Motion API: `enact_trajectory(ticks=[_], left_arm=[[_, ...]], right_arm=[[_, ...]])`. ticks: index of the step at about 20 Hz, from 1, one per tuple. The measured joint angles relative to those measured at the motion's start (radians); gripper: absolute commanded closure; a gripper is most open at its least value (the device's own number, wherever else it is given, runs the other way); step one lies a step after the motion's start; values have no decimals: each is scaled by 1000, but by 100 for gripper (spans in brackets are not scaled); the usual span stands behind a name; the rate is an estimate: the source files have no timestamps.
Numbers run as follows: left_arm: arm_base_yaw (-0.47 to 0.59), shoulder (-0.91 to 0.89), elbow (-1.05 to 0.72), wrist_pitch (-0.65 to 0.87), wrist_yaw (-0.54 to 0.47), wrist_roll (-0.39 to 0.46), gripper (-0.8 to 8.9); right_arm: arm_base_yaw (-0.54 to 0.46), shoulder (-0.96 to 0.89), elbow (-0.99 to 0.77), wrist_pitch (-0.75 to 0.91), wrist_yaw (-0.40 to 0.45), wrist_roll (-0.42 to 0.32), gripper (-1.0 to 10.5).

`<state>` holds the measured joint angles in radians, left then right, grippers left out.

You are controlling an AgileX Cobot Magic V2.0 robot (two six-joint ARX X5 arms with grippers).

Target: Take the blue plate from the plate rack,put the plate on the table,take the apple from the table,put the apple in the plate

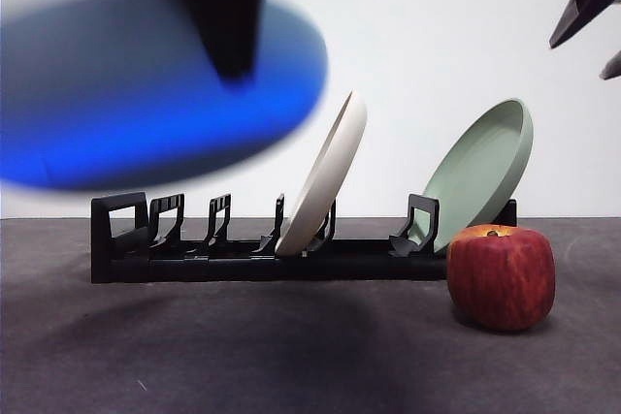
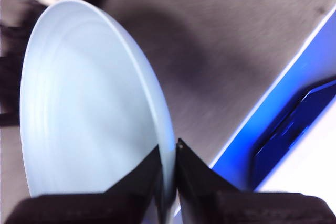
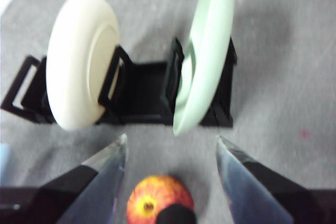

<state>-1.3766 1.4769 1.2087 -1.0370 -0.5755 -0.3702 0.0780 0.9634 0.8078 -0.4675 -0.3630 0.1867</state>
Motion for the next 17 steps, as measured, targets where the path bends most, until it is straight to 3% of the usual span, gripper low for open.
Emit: enact_trajectory(ticks=[4,10,13,14,17], left_arm=[[26,31,-193,322,13,42,823],[132,121,-205,465,87,269,822],[179,132,-204,513,119,326,808],[193,132,-204,520,141,334,765],[221,132,-204,506,189,338,428]], right_arm=[[0,-2,0,-57,0,0,662],[0,-19,0,-92,-3,0,662],[0,-38,0,-113,-5,0,662],[0,-45,0,-119,-19,0,662],[1,-59,0,-125,-94,-7,660]])
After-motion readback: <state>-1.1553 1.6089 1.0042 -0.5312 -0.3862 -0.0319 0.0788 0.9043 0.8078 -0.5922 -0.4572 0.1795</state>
